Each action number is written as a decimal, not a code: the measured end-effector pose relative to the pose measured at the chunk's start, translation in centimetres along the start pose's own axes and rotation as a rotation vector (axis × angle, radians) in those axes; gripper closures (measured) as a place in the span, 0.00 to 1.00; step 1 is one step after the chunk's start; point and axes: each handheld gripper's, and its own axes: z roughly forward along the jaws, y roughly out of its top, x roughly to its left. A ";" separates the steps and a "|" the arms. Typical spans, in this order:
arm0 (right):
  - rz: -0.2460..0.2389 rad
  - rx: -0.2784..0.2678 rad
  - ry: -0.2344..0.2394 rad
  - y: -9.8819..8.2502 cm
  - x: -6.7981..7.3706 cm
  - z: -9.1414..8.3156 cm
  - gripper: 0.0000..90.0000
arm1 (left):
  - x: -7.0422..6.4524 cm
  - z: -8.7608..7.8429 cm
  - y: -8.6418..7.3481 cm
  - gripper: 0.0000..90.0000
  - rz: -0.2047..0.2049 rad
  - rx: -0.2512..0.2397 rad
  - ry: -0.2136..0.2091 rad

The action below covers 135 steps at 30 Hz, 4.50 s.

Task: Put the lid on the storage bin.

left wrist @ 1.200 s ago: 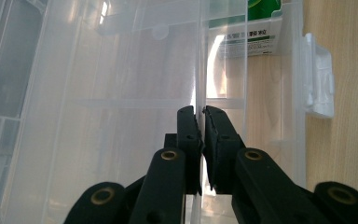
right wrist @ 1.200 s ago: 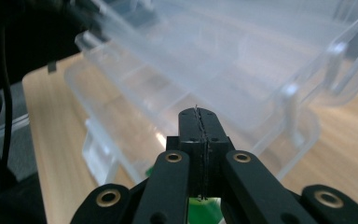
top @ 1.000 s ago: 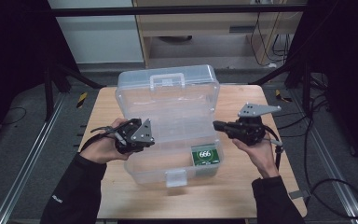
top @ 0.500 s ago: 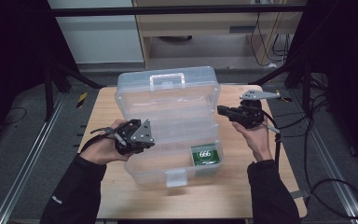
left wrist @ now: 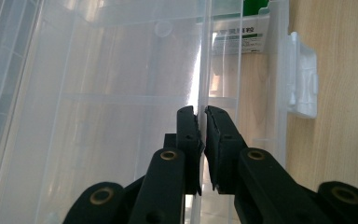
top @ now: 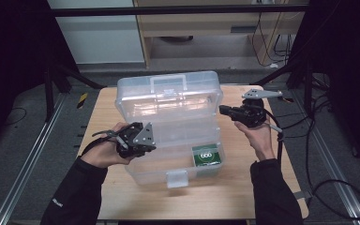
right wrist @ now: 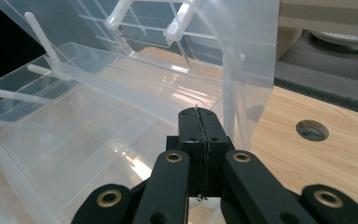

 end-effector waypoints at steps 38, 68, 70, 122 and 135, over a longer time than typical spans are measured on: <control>0.007 0.027 0.046 -0.7 0.3 -0.4 1.00 | 0.2 0.1 -0.8 0.66 -0.292 -0.270 -0.022; -0.034 0.092 0.040 -1.0 1.4 -0.9 1.00 | -0.5 -0.8 -4.9 0.98 -0.532 -0.512 0.106; -0.031 0.089 0.051 -1.2 1.4 -1.0 1.00 | -0.6 -1.0 -5.4 0.99 -0.545 -0.516 0.108; -0.051 0.111 0.033 -5.3 2.9 -1.9 1.00 | -1.6 -2.0 -12.2 1.00 -0.657 -0.438 0.156; -0.060 0.149 0.021 -6.6 3.4 -2.6 1.00 | -2.2 -0.8 -13.0 1.00 -0.662 -0.388 0.163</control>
